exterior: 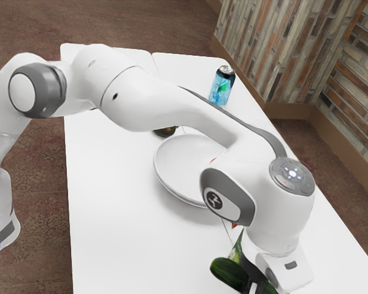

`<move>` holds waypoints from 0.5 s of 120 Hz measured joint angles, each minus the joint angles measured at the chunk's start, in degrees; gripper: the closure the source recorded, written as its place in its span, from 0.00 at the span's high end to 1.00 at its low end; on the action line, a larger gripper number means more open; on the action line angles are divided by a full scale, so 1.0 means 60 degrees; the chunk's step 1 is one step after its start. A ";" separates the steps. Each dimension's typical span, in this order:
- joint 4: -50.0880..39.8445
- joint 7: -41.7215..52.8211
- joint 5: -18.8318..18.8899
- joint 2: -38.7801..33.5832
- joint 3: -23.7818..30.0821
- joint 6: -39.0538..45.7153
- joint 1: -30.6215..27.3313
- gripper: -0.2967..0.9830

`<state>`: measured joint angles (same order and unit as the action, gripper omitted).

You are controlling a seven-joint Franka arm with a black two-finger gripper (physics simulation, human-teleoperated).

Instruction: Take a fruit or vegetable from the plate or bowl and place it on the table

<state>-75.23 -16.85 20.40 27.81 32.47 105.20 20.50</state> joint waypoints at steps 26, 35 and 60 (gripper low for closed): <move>-0.0249 -0.0254 -0.0085 0.0284 -0.0174 0.0520 0.0017 0.44; -0.0252 -0.0287 -0.0184 0.0281 -0.0248 0.0611 0.0011 0.57; -0.0717 -0.0419 -0.0250 -0.0599 -0.0506 0.0647 -0.0126 0.72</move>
<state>-79.53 -19.37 18.90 24.22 29.43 109.09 19.74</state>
